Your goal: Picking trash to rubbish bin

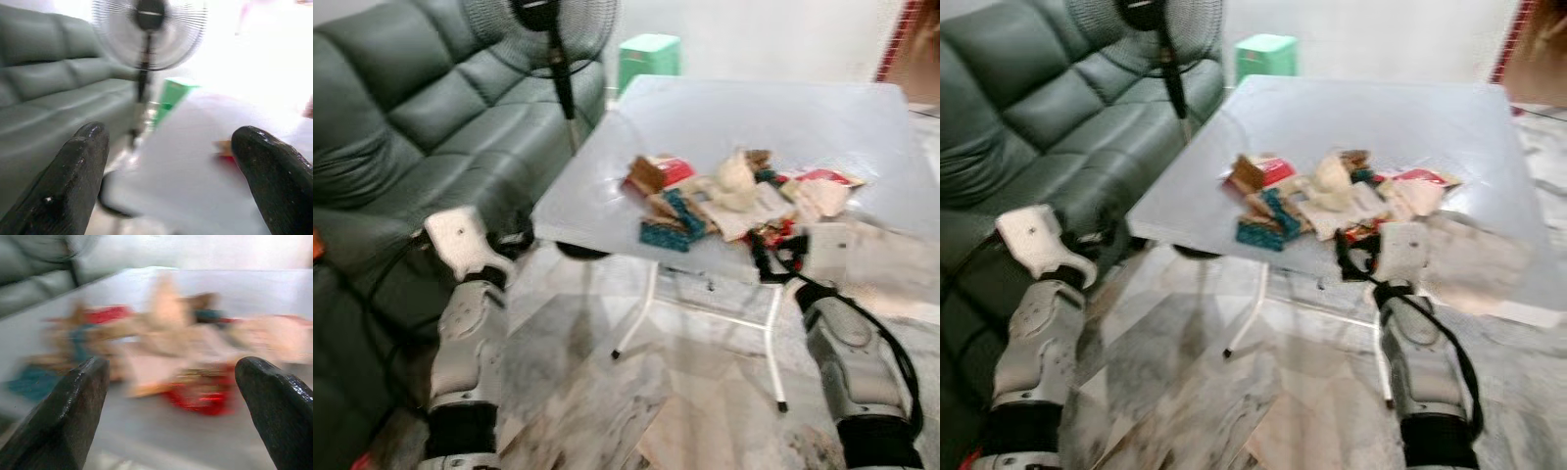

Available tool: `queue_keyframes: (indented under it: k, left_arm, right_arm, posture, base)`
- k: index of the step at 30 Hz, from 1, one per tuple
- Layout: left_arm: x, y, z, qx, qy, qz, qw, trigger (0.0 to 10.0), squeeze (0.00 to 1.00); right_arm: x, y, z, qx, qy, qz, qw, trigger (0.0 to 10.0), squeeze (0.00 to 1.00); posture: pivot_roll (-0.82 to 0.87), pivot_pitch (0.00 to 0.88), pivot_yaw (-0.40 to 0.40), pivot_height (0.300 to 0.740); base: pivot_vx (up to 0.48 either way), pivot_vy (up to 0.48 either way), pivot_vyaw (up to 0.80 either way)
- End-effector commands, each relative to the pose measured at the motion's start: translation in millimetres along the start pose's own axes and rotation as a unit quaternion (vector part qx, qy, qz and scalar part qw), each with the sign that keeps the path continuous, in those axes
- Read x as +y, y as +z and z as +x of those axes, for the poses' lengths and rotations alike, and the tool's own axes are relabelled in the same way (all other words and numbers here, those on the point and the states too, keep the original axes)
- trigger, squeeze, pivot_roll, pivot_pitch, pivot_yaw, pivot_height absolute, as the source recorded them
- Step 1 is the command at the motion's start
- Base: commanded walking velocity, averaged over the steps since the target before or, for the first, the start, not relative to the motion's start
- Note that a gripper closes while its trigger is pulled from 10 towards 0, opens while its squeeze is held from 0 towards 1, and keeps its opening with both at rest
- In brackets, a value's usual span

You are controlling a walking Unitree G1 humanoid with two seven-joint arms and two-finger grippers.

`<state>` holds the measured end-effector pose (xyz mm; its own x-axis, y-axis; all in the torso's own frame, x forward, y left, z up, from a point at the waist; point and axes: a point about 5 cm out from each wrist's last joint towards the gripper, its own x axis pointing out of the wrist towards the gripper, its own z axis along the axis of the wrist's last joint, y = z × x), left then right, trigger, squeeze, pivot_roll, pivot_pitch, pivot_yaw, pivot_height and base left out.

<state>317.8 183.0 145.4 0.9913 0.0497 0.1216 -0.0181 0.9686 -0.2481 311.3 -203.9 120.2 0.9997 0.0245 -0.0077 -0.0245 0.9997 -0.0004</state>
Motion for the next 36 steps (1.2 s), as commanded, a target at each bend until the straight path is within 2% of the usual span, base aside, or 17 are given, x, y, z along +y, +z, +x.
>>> queue_keyframes:
  k: [1, 12, 20, 24, 28, 34, 36]
  left_arm:
    - [11.0, 1.8, -0.5, 0.001, 0.015, 0.003, 1.000, 10.0, 0.00]
    - [13.0, -0.3, 0.5, 0.006, 0.031, 0.003, 0.999, 10.0, 0.00]
    - [9.2, -6.9, 1.4, 0.029, 0.020, 0.002, 0.999, 10.0, 0.00]
    - [3.9, -14.8, -10.1, 0.046, -0.009, 0.023, 0.999, 10.0, 0.00]
    - [-1.9, -18.4, -23.9, 0.050, -0.043, 0.071, 0.995, 10.0, 0.00]
    - [-6.8, -15.2, -37.7, 0.048, -0.063, 0.101, 0.992, 10.0, 0.00]
    - [-12.3, -13.1, -49.6, 0.056, -0.097, 0.120, 0.986, 10.0, 0.00]
  right_arm:
    - [9.2, 7.0, 4.0, -0.015, 0.012, 0.001, 1.000, 10.0, 0.00]
    - [8.7, 8.3, 4.3, -0.018, 0.012, 0.000, 1.000, 10.0, 0.00]
    - [9.4, 9.0, 5.0, -0.019, 0.013, -0.001, 1.000, 10.0, 0.00]
    - [11.8, 15.3, 6.5, -0.032, 0.019, -0.010, 0.999, 10.0, 0.00]
    - [13.5, 18.7, 6.8, -0.037, 0.024, -0.009, 0.999, 10.0, 0.00]
    - [13.1, 19.3, 3.3, -0.036, 0.036, -0.006, 0.999, 10.0, 0.00]
    - [12.0, 20.6, 0.5, -0.029, 0.056, -0.022, 0.998, 10.0, 0.00]
  posture:
    - [-0.04, 0.023, 0.059, 0.740]
    - [-0.04, 0.025, 0.058, 0.740]
    - [-0.04, 0.024, 0.055, 0.740]
    - [-0.03, 0.019, 0.054, 0.740]
    - [-0.02, 0.012, 0.050, 0.740]
    - [0.00, 0.010, 0.039, 0.740]
    - [0.00, 0.010, 0.042, 0.740]
  base:
    - [0.412, 0.000, -0.80]
    - [0.067, 0.000, -0.66]
    - [0.000, 0.000, 0.00]
    - [0.000, 0.000, 0.00]
    - [0.000, 0.000, 0.00]
    - [0.000, 0.000, 0.00]
    - [0.000, 0.000, 0.00]
